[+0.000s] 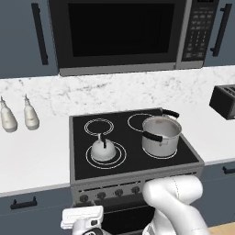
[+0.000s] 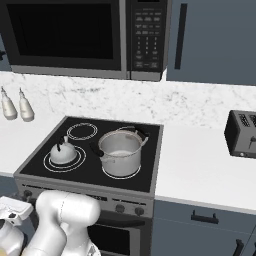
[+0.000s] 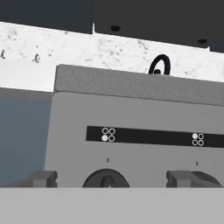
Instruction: Pick the kettle from the counter and place it on a stove burner. Then turn the burner on.
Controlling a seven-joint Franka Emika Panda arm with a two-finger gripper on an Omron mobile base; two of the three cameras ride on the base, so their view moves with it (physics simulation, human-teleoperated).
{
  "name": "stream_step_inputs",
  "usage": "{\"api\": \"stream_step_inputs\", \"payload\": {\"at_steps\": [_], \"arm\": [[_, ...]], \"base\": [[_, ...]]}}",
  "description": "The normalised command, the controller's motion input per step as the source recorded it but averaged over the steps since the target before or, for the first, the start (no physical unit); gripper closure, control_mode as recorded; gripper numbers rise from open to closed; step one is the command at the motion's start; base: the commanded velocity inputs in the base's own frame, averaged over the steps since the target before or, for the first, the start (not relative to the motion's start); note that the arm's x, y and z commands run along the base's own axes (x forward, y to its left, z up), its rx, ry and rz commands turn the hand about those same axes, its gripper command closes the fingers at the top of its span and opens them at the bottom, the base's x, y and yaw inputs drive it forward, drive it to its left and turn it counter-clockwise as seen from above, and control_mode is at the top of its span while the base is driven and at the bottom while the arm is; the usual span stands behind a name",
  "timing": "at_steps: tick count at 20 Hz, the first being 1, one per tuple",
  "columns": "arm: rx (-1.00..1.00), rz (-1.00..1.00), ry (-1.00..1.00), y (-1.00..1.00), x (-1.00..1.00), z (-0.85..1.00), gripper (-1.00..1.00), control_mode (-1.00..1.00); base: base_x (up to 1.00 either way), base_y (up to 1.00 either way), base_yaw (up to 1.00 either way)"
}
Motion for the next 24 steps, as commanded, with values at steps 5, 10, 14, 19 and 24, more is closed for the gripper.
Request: {"api": "stream_step_inputs", "payload": {"at_steps": [5,10,14,19,24], "arm": [[0.0,0.1,0.0,-0.13,0.0,0.02,-1.0,-1.0],[0.0,0.08,0.09,-0.25,0.08,-0.06,-1.0,-1.0],[0.0,0.06,0.17,-0.05,0.09,-0.01,-1.0,-1.0],[0.0,0.01,0.18,0.02,0.14,0.0,-1.0,-1.0],[0.0,0.0,0.07,0.11,0.07,-0.13,-1.0,-1.0]], "base": [[0.0,0.0,0.0],[0.0,0.0,0.0],[0.0,0.0,0.0],[0.0,0.0,0.0],[0.0,0.0,0.0]]}}
